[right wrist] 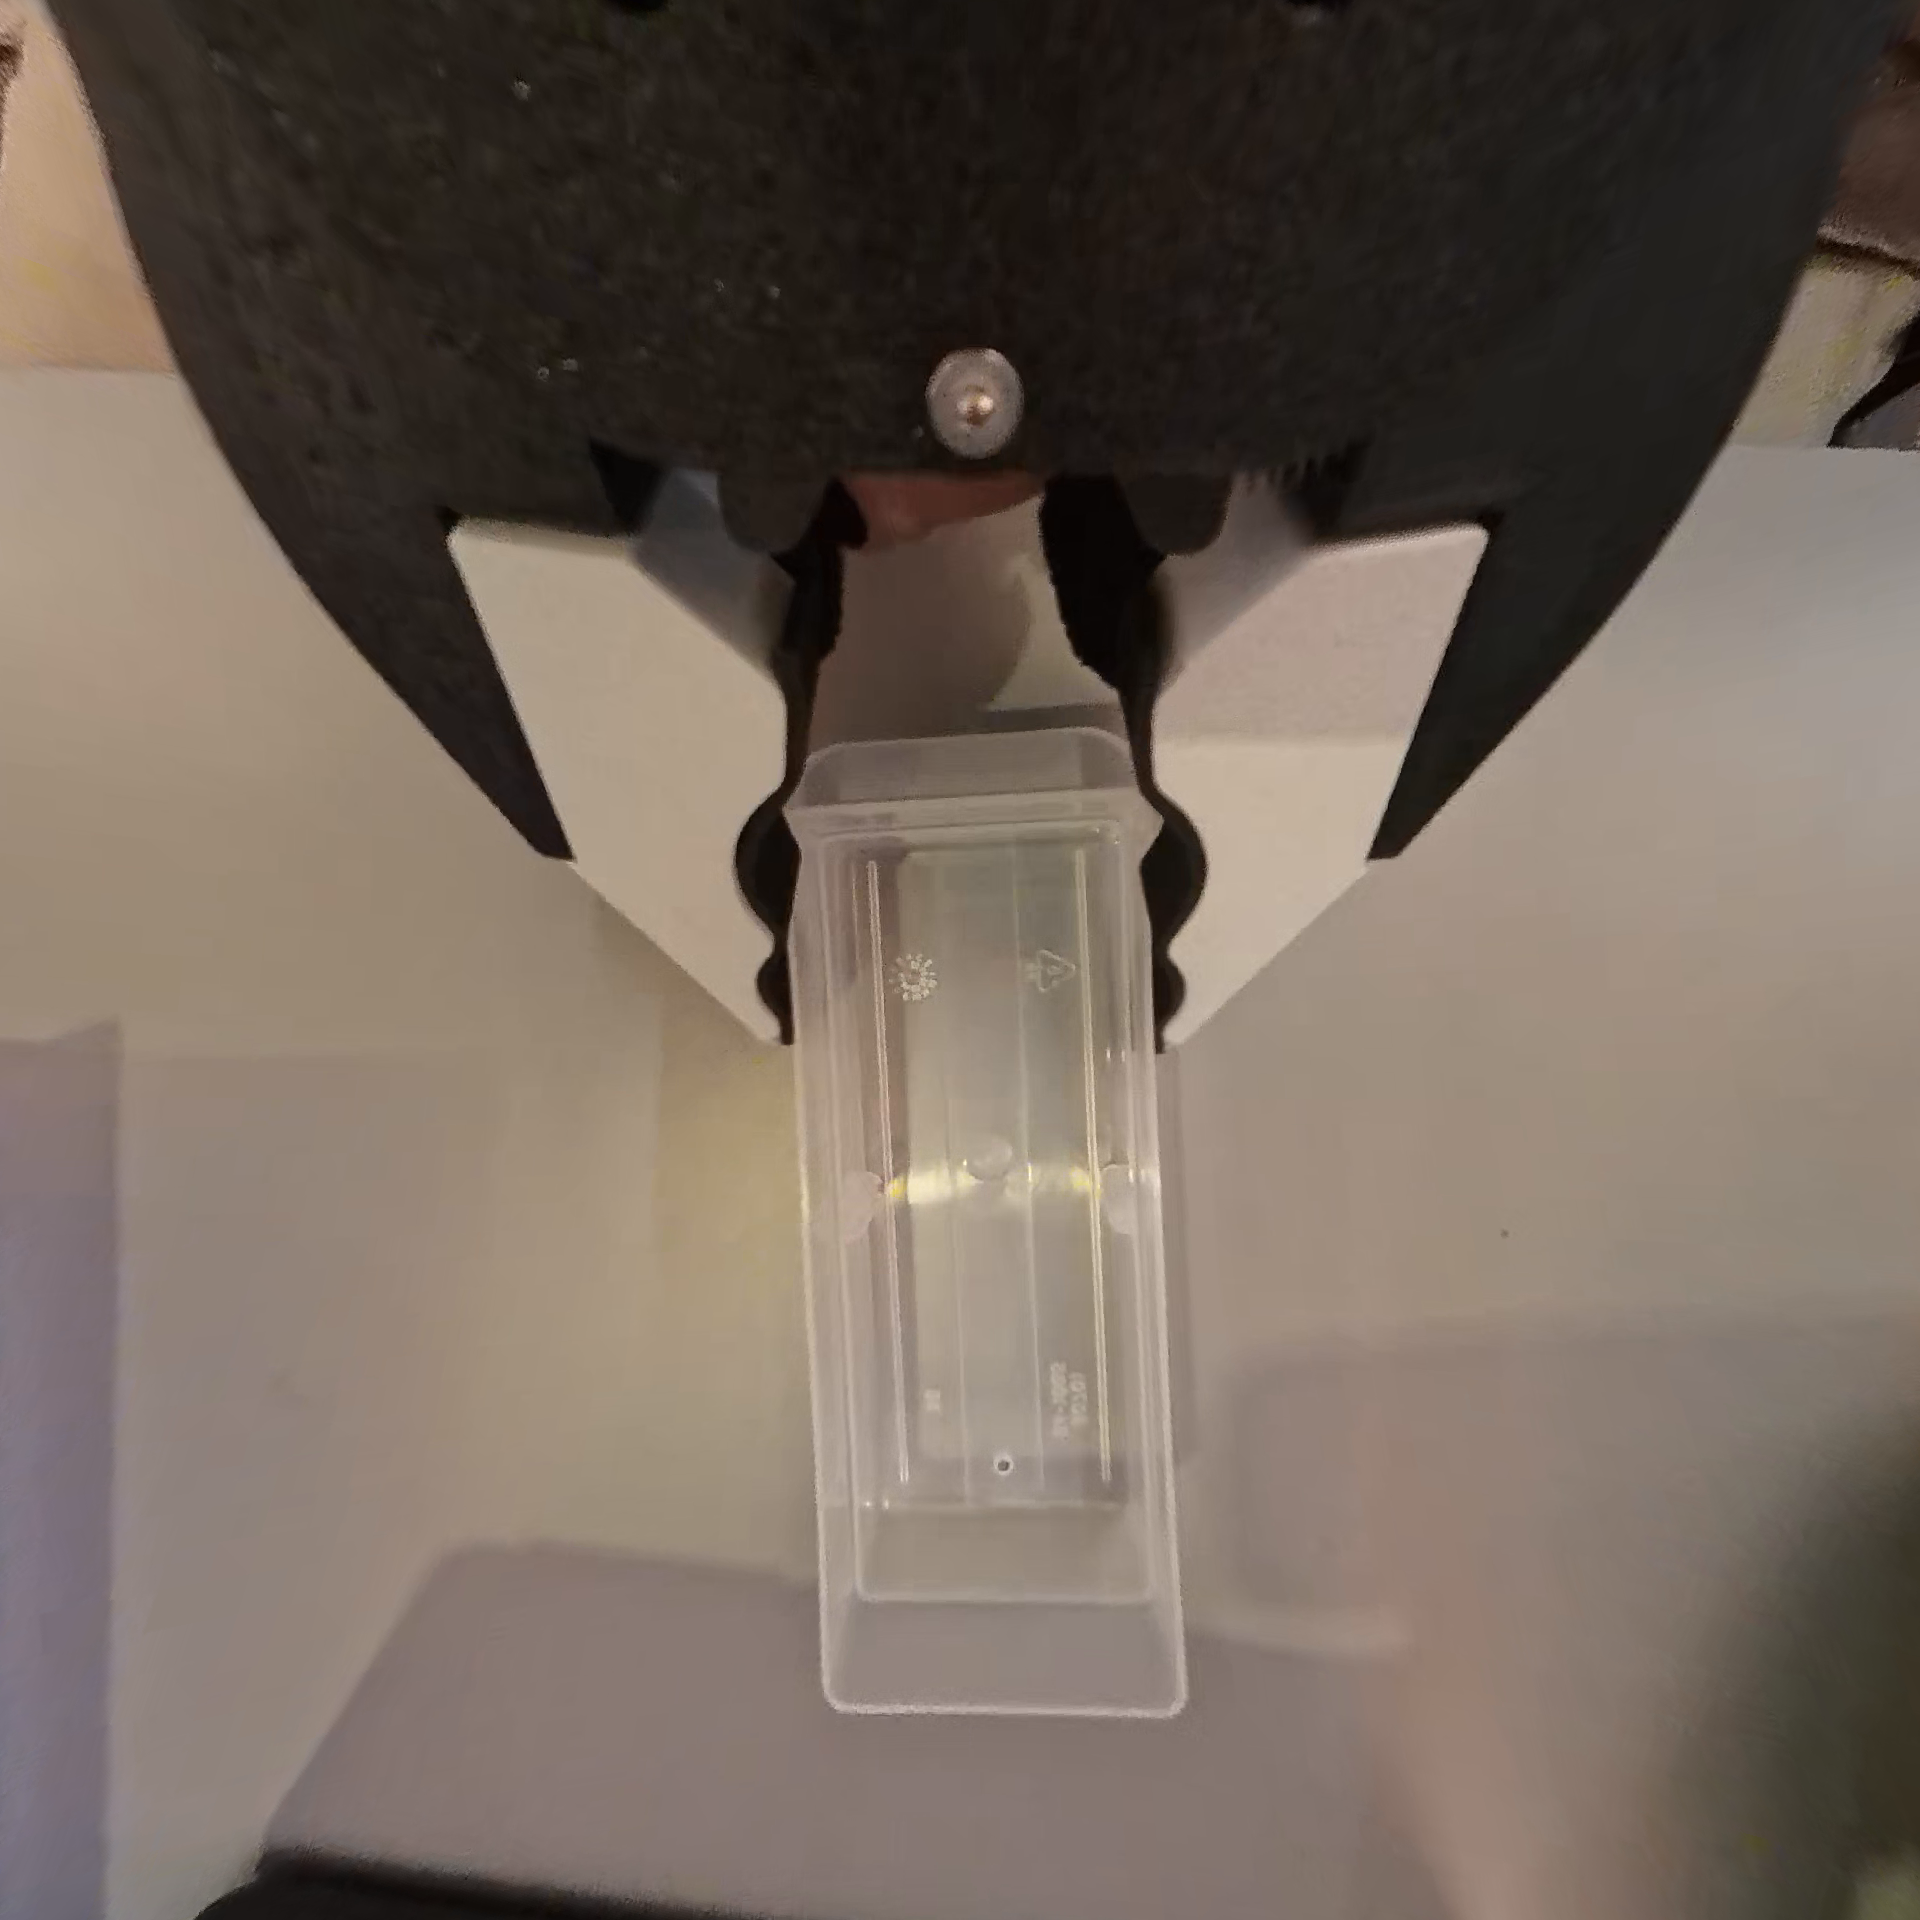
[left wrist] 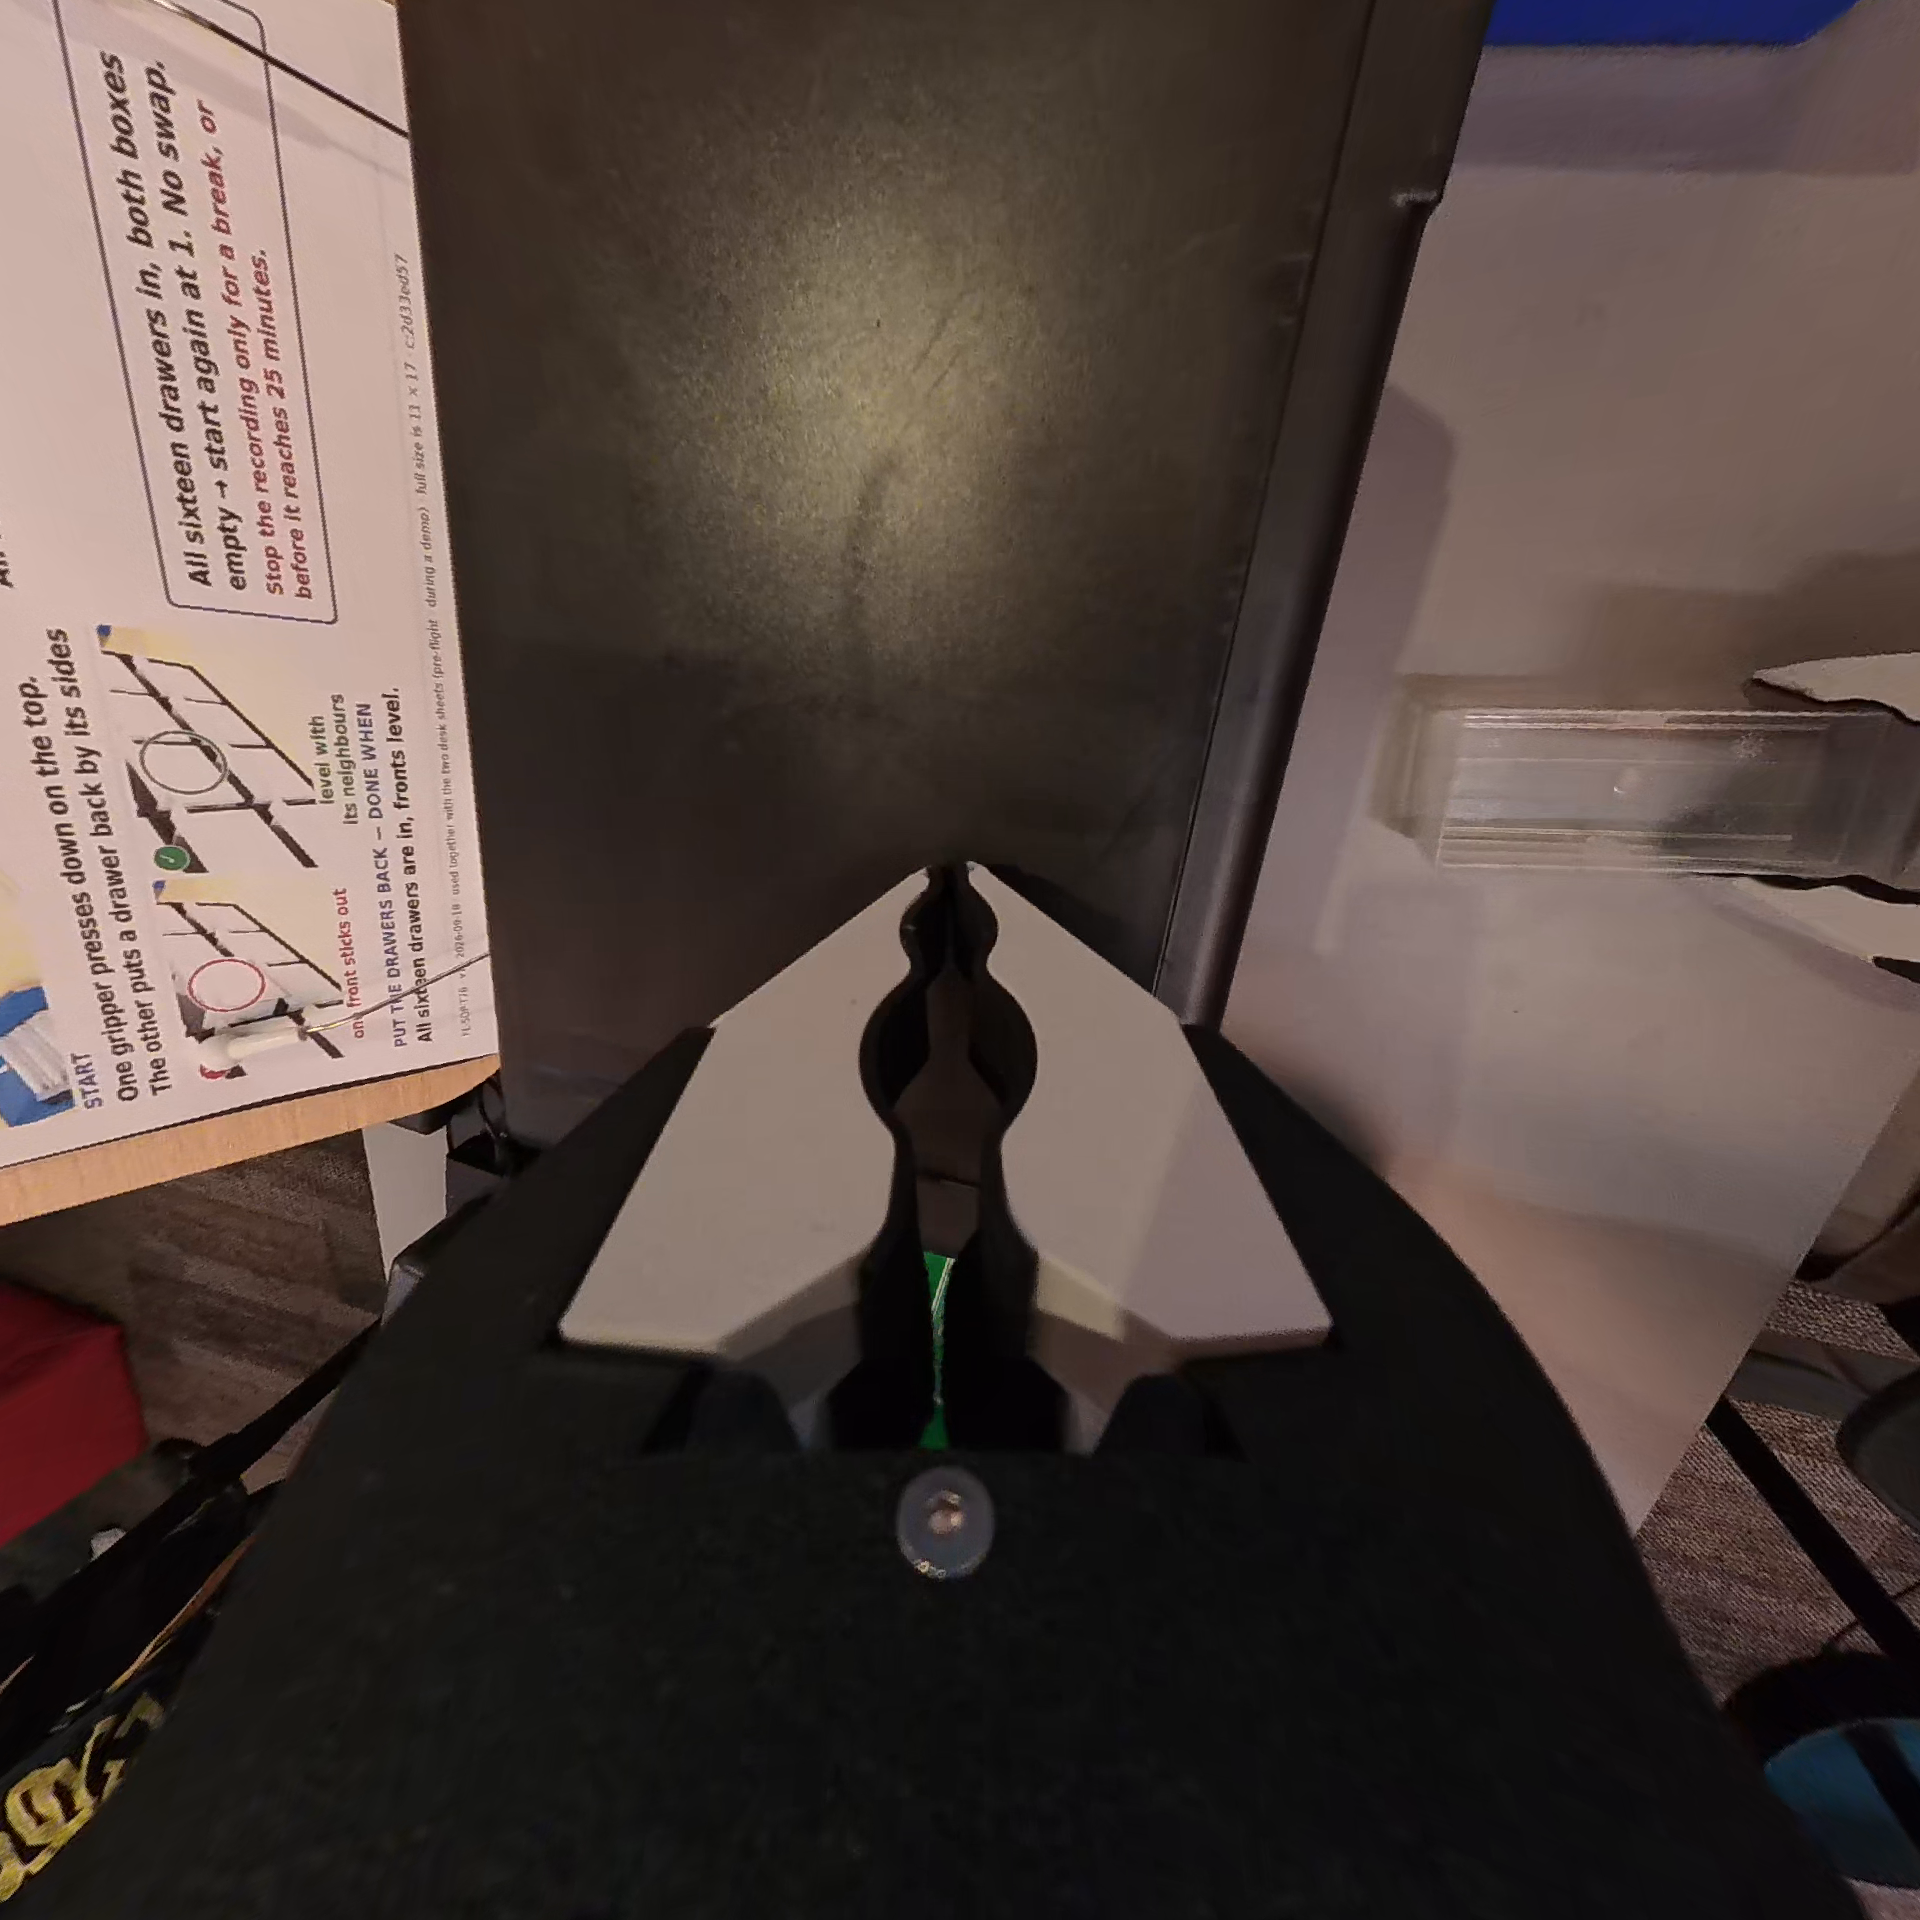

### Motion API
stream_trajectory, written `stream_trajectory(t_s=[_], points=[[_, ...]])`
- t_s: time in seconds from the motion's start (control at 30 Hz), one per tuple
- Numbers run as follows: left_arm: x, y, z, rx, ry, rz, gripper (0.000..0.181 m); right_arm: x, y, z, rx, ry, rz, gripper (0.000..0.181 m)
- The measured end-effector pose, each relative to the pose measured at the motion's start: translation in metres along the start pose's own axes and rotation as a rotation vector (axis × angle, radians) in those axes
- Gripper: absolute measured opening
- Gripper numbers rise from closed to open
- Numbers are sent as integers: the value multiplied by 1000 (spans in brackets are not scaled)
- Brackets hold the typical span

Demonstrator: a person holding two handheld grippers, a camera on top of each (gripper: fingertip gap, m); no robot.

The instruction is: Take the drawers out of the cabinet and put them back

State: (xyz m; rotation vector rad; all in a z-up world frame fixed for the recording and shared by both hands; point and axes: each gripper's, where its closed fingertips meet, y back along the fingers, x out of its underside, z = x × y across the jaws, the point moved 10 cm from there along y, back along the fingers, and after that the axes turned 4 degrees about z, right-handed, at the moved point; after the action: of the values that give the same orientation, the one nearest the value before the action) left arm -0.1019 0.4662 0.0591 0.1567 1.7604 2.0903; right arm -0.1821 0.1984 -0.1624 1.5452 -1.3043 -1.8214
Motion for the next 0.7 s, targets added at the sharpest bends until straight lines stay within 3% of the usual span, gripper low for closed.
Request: stream_trajectory(t_s=[0.17,0.3,0.53,0.7], points=[[1,0,0,-3,6,-3,0,-5,6,-3,1,-8,-66,62],[-1,0,-2,-17,-5,17,0,-28,20,-8,-3,-22,-130,62],[-5,0,-4,-37,-11,56,0,-99,20,-1,11,82,-31,63],[-8,0,-5,-54,-17,89,0,-127,17,3,-6,63,88,63]])
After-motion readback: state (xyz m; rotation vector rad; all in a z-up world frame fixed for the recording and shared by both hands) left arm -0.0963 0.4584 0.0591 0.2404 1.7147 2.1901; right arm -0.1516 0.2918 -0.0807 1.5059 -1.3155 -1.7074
